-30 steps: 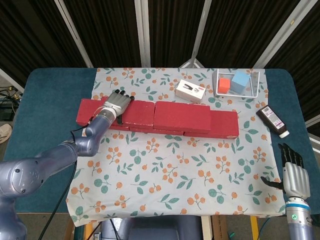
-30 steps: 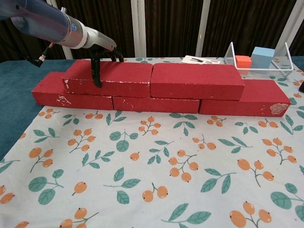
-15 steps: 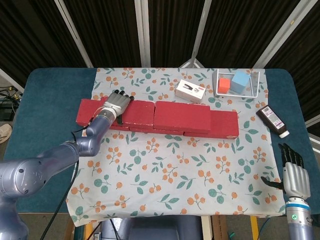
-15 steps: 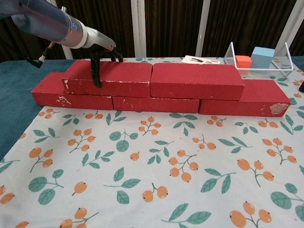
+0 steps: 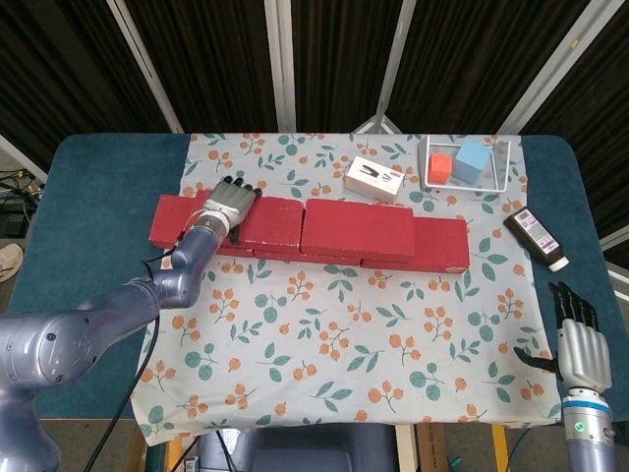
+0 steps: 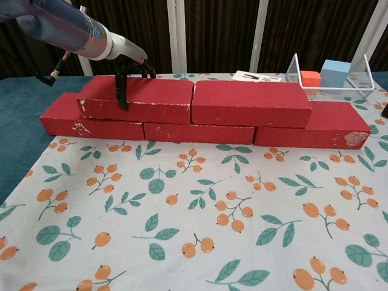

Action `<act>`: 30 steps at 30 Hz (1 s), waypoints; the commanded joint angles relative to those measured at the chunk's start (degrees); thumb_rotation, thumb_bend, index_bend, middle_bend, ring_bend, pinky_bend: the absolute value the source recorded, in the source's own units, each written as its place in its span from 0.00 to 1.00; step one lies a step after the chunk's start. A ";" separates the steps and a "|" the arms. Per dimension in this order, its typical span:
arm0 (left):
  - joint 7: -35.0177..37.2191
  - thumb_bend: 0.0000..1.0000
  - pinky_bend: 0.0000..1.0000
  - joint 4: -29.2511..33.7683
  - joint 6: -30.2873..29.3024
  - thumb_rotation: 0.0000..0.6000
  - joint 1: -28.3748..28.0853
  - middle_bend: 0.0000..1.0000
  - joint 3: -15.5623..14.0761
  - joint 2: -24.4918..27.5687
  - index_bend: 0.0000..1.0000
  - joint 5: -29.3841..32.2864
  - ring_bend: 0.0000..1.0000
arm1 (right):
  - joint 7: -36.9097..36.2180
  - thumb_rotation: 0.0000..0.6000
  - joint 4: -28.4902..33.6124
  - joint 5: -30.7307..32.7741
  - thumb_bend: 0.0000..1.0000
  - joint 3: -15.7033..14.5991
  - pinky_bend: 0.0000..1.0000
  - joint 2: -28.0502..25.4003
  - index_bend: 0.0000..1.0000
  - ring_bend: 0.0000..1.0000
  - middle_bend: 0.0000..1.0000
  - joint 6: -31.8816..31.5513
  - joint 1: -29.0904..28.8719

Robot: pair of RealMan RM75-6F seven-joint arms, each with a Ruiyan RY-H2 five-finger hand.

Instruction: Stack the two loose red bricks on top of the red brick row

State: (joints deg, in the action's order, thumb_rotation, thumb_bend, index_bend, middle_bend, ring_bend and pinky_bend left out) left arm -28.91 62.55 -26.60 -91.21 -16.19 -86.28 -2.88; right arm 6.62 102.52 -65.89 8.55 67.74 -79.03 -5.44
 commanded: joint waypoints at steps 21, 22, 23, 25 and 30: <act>-2.29 0.00 0.05 0.00 -1.65 1.00 0.08 0.10 1.07 -0.83 0.12 1.53 0.00 | 0.05 1.00 0.04 0.20 0.08 0.05 0.00 0.07 0.00 0.00 0.00 0.02 0.01; -2.37 0.00 0.05 -0.07 -1.61 1.00 0.12 0.11 1.19 -0.87 0.12 1.50 0.00 | 0.08 1.00 0.05 0.24 0.08 0.06 0.00 0.11 0.00 0.00 0.00 0.04 0.00; -2.45 0.00 0.05 -0.12 -1.61 1.00 0.16 0.11 1.29 -0.91 0.12 1.49 0.00 | 0.09 1.00 0.06 0.26 0.08 0.06 0.00 0.10 0.00 0.00 0.00 0.06 -0.01; -2.50 0.00 0.05 -0.20 -1.61 1.00 0.27 0.10 1.51 -0.94 0.12 1.48 0.00 | 0.15 1.00 0.07 0.29 0.08 0.07 0.00 0.10 0.00 0.00 0.00 0.08 -0.03; -2.78 0.00 0.05 -0.19 -1.43 1.00 0.59 0.10 1.87 -0.80 0.11 1.50 0.00 | 0.25 1.00 0.11 0.39 0.08 0.10 0.00 0.17 0.00 0.00 0.00 0.00 -0.01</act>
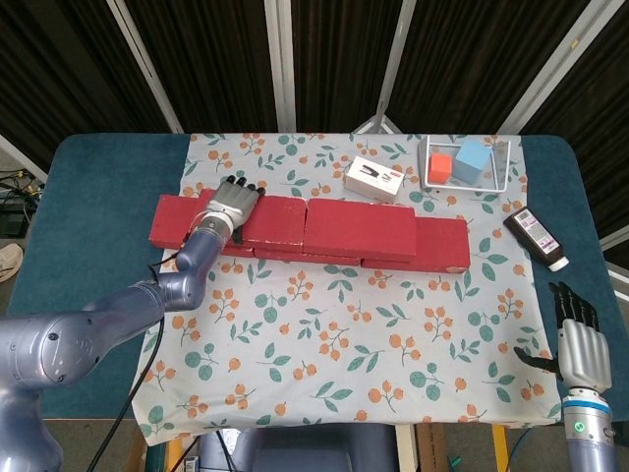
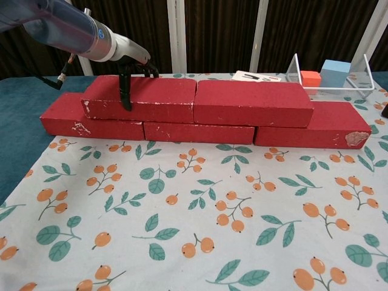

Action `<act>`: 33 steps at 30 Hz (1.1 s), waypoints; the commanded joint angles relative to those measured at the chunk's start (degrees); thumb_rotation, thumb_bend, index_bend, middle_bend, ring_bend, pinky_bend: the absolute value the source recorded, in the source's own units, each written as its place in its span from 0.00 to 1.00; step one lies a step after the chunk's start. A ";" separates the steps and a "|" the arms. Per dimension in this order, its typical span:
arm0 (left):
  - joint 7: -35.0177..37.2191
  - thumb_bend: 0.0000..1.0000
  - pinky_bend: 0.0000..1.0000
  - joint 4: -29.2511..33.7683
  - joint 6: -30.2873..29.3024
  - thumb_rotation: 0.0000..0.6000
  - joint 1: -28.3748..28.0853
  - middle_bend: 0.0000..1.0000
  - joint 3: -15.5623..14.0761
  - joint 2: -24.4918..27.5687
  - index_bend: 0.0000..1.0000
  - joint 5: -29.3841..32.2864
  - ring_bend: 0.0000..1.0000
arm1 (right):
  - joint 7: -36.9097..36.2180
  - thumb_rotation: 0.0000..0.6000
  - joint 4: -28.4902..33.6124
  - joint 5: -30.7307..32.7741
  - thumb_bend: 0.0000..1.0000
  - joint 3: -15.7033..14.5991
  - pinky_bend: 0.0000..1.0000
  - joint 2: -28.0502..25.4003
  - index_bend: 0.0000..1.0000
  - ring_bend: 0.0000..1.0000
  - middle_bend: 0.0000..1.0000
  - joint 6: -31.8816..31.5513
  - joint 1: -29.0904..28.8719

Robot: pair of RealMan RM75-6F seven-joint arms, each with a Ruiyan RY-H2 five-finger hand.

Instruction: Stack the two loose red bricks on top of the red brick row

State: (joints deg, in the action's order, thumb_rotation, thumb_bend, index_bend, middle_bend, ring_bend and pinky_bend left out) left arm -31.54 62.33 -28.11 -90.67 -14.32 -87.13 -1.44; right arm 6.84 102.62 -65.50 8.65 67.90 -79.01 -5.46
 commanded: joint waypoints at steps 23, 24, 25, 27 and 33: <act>-1.98 0.00 0.05 0.40 0.65 1.00 -0.74 0.00 0.06 0.08 0.01 2.11 0.00 | 0.87 1.00 0.24 1.08 0.08 0.24 0.00 0.22 0.00 0.00 0.00 0.02 -0.11; -2.04 0.00 0.06 0.60 0.62 1.00 -0.83 0.00 0.04 0.24 0.01 2.23 0.00 | 0.95 1.00 0.24 1.11 0.08 0.24 0.00 0.22 0.00 0.00 0.00 0.03 -0.12; -2.10 0.00 0.06 0.86 0.50 1.00 -0.94 0.00 0.03 0.45 0.00 2.29 0.00 | 1.00 1.00 0.25 1.13 0.08 0.24 0.00 0.22 0.00 0.00 0.00 0.03 -0.13; -2.09 0.00 0.07 1.37 -0.12 1.00 -1.04 0.00 0.24 0.83 0.00 1.97 0.00 | 0.98 1.00 0.28 1.18 0.08 0.27 0.00 0.22 0.00 0.00 0.00 0.03 -0.13; -0.88 0.00 0.07 5.44 -2.84 1.00 -1.12 0.00 2.46 4.51 0.00 0.25 0.00 | 1.28 1.00 0.28 1.22 0.08 0.25 0.00 0.29 0.00 0.00 0.00 -0.04 -0.18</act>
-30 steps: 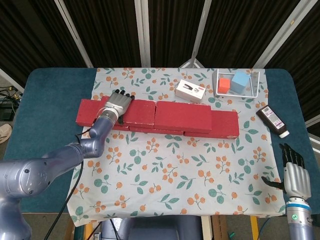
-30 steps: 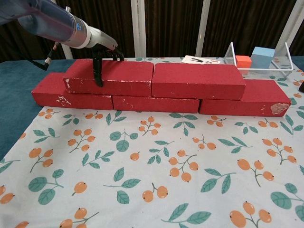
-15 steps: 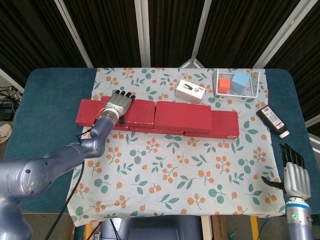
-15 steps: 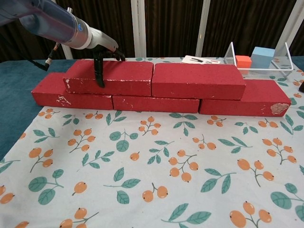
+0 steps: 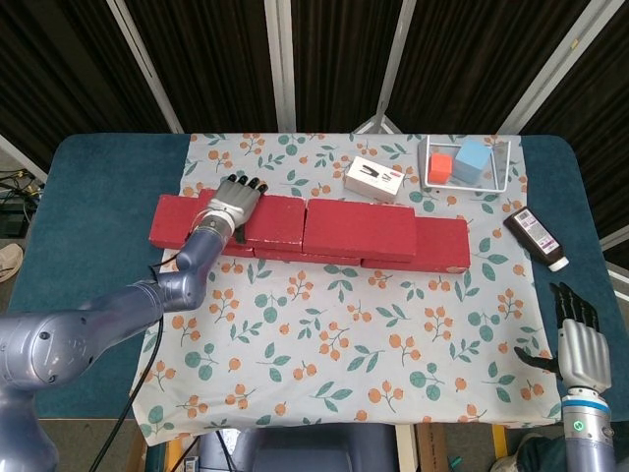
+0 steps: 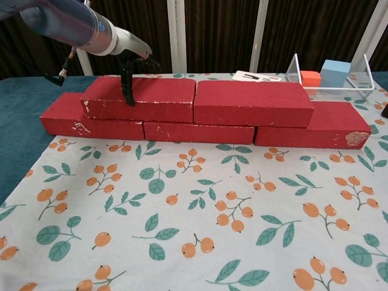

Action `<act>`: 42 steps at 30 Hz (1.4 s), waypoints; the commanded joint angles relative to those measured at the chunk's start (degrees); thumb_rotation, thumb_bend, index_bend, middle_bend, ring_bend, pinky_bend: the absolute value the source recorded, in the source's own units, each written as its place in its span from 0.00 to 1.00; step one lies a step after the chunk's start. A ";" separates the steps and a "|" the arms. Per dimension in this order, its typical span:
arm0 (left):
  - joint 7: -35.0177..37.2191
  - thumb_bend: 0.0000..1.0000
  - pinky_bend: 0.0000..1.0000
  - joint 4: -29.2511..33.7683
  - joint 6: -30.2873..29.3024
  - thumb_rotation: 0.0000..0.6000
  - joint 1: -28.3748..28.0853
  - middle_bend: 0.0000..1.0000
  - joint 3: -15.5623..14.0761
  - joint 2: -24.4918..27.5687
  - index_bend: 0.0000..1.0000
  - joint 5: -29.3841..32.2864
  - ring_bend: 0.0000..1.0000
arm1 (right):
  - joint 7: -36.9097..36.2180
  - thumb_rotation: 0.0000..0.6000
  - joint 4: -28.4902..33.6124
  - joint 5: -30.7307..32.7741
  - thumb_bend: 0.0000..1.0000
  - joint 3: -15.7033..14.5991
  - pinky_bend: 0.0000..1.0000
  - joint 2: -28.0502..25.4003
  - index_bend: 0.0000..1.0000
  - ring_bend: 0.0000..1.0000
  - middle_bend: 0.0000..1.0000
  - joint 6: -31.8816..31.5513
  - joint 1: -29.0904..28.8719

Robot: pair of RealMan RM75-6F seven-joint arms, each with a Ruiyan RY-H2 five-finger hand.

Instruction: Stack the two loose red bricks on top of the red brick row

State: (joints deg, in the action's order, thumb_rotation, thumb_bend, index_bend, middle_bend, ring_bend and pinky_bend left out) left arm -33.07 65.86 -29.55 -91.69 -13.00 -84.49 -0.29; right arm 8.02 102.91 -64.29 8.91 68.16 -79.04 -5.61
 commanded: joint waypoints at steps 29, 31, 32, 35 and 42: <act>6.54 0.00 0.05 15.82 -1.71 1.00 11.35 0.09 -1.52 18.74 0.23 -10.61 0.00 | 0.48 1.00 0.67 -0.10 0.08 -0.08 0.00 0.56 0.00 0.00 0.00 -0.83 0.22; 6.83 0.00 0.05 15.04 -1.56 1.00 11.87 0.09 -1.64 18.29 0.23 -10.75 0.00 | 0.46 1.00 0.57 -0.04 0.08 -0.06 0.00 0.66 0.00 0.00 0.00 -0.78 0.20; 6.95 0.00 0.05 14.63 -1.46 1.00 12.12 0.09 -1.68 18.04 0.23 -10.86 0.00 | 0.51 1.00 0.60 -0.05 0.08 -0.06 0.00 0.67 0.00 0.00 0.00 -0.84 0.22; 7.07 0.00 0.05 13.68 -1.05 1.00 12.57 0.09 -1.90 17.37 0.23 -11.14 0.00 | 0.63 1.00 0.60 0.11 0.08 0.01 0.00 0.74 0.00 0.00 0.00 -0.83 0.18; 6.89 0.00 0.05 11.90 -0.31 1.00 12.98 0.09 -2.42 15.37 0.22 -11.42 0.00 | 0.74 1.00 0.65 0.14 0.08 0.01 0.00 0.88 0.00 0.00 0.00 -0.79 0.13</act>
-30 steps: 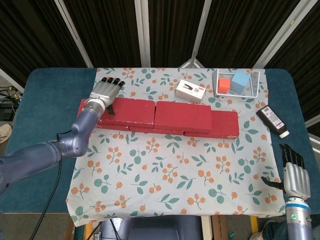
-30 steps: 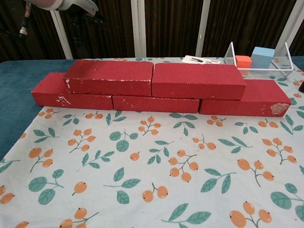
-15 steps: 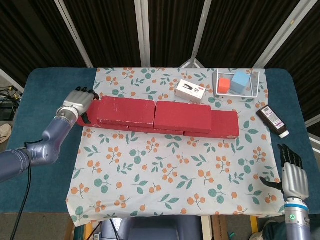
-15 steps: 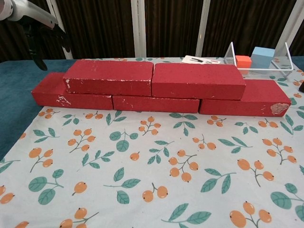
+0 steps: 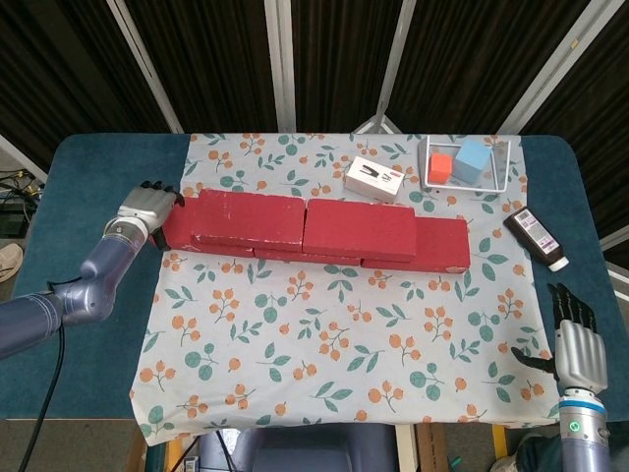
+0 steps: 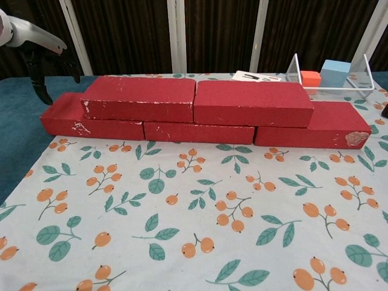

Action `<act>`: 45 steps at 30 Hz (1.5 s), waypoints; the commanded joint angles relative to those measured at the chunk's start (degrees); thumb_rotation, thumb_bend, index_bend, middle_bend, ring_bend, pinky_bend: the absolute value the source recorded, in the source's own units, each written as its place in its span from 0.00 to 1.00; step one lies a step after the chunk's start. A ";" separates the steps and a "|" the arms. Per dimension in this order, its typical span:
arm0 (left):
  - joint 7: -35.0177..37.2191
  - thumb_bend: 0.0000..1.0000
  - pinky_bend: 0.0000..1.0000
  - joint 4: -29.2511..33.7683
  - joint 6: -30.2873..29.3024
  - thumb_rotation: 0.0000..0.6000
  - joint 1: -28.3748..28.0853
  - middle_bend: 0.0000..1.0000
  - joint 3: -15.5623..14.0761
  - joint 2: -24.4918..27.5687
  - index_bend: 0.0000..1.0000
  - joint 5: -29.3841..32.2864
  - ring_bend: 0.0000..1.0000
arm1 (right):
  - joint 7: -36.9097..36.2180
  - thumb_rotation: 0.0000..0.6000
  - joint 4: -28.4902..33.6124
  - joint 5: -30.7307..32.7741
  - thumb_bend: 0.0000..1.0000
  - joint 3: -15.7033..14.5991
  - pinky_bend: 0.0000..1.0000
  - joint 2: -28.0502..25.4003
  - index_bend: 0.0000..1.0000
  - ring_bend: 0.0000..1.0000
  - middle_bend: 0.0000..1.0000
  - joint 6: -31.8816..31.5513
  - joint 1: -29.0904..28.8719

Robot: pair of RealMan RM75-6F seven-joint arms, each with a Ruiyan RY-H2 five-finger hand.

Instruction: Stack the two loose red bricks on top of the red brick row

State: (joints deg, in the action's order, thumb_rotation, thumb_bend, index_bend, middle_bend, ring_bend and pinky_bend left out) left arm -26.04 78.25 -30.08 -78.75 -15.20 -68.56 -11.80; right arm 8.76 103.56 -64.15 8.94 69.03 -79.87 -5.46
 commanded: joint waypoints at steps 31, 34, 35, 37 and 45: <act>-1.71 0.00 0.05 -3.14 0.45 1.00 -2.37 0.09 -1.58 -5.37 0.22 2.03 0.00 | 0.01 1.00 -0.03 0.38 0.08 -0.02 0.00 -0.06 0.00 0.00 0.00 0.59 -0.18; -1.90 0.00 0.05 -3.07 0.55 1.00 -2.53 0.09 -1.87 -5.34 0.24 2.12 0.00 | 0.01 1.00 -0.03 0.45 0.08 0.02 0.00 -0.04 0.00 0.00 0.00 0.56 -0.17; -1.96 0.00 0.05 -3.04 0.54 1.00 -2.59 0.09 -1.97 -5.30 0.24 2.19 0.00 | 0.02 1.00 -0.03 0.46 0.08 0.02 0.00 -0.03 0.00 0.00 0.00 0.56 -0.17; -2.09 0.00 0.05 -2.88 0.41 1.00 -2.72 0.09 -2.21 -5.16 0.25 2.36 0.00 | 0.05 1.00 -0.03 0.50 0.08 0.00 0.00 -0.03 0.00 0.00 0.00 0.61 -0.19; -4.60 0.00 0.05 4.66 -2.29 1.00 -5.39 0.05 -6.77 2.52 0.22 5.37 0.00 | 0.22 1.00 0.08 0.44 0.08 -0.12 0.00 0.05 0.00 0.00 0.00 0.78 -0.30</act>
State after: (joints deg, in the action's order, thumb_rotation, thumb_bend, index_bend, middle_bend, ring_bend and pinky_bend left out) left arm -30.30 79.05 -30.93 -82.97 -21.06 -69.58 -7.71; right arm 8.98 103.63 -63.70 8.82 69.08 -79.09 -5.76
